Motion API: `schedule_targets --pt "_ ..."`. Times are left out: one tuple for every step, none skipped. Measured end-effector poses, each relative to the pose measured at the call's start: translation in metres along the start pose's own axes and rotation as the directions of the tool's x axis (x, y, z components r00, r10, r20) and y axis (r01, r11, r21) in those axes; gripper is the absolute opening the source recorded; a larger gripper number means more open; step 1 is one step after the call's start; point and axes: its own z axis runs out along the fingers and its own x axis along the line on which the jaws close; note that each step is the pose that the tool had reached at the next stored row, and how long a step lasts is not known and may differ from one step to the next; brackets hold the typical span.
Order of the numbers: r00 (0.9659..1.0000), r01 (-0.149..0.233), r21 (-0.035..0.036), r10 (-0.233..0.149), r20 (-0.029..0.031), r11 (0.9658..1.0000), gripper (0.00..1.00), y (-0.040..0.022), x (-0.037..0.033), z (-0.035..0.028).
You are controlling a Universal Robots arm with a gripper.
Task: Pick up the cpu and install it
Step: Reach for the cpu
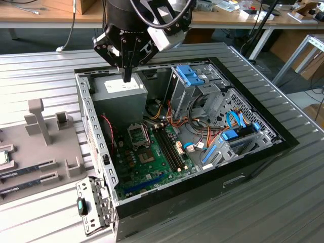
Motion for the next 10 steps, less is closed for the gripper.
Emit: schedule_targets --pt "1.0000 0.000 0.0000 0.000 0.0000 1.0000 0.11 0.0000 0.0003 0.0000" --pt "1.0000 0.000 0.0000 0.000 0.0000 1.0000 0.11 -0.0001 0.0012 0.0000" --pt "1.0000 0.000 0.0000 0.000 0.0000 1.0000 0.11 -0.0002 0.0020 0.0000" --pt "1.0000 0.000 0.0000 0.000 0.0000 1.0000 0.11 -0.0002 0.0025 0.0000" --pt "1.0000 0.000 0.0000 0.000 0.0000 1.0000 0.11 -0.0002 0.0028 -0.0001" --pt "1.0000 0.000 0.0000 0.000 0.0000 1.0000 0.11 -0.0003 0.0033 -0.0001" --pt "1.0000 0.000 0.0000 0.000 -0.0001 1.0000 0.11 -0.0003 0.0038 -0.0001" --pt "1.0000 0.000 0.0000 0.000 0.0000 1.0000 0.11 -0.0004 0.0045 -0.0001" --pt "1.0000 0.000 0.0000 0.000 0.0000 1.0000 0.11 -0.0004 0.0050 -0.0001" --pt "1.0000 0.000 -0.0001 0.000 0.0000 1.0000 0.11 -0.0004 0.0058 -0.0001"
